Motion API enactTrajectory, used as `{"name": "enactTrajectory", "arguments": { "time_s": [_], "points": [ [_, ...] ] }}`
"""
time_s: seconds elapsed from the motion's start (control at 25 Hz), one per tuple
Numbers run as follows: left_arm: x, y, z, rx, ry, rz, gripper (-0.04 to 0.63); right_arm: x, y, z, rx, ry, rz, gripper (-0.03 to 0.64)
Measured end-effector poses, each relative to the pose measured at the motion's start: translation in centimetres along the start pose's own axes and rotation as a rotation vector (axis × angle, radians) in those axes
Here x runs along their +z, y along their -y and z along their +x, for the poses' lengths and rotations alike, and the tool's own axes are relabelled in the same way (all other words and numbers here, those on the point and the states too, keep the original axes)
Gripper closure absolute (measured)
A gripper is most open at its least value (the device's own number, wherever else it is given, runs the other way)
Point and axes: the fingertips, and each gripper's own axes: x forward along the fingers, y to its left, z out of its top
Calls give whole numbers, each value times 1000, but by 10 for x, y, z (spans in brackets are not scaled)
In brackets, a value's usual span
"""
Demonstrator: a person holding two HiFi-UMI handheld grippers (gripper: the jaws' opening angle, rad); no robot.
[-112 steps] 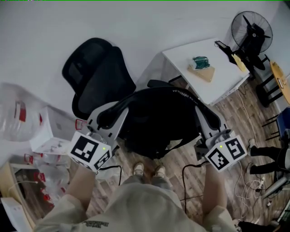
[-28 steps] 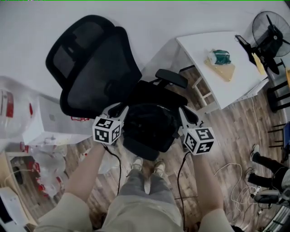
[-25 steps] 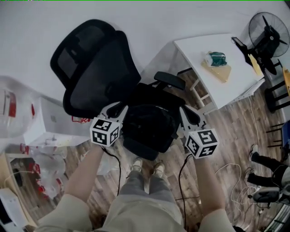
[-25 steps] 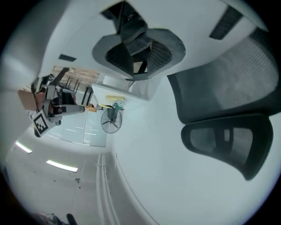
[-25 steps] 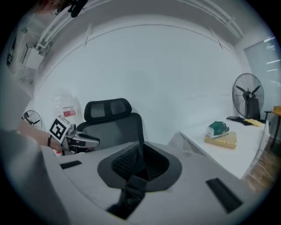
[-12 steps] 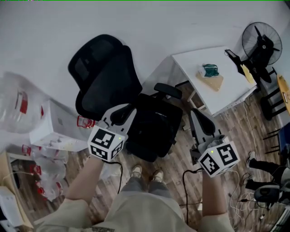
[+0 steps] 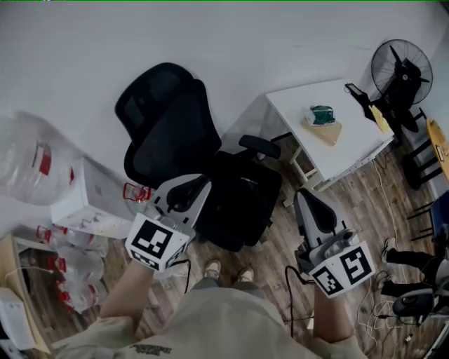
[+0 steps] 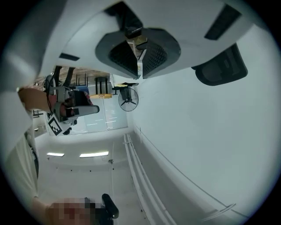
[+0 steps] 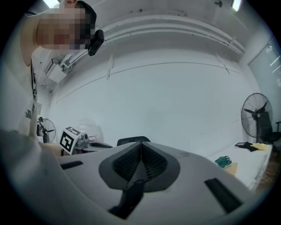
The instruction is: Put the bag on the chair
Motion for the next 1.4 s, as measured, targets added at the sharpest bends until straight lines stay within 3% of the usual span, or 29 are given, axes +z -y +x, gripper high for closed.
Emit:
{"name": "enactTrajectory", "arguments": {
  "time_s": [0.68,1.4],
  "points": [
    [-5,27,-36,64,4,21,569,-35,-21,-49,13,-74,21,595],
    [4,37,-35,79,23,24,571,-33,-22,-49,26,-49,33,595]
  ]
}}
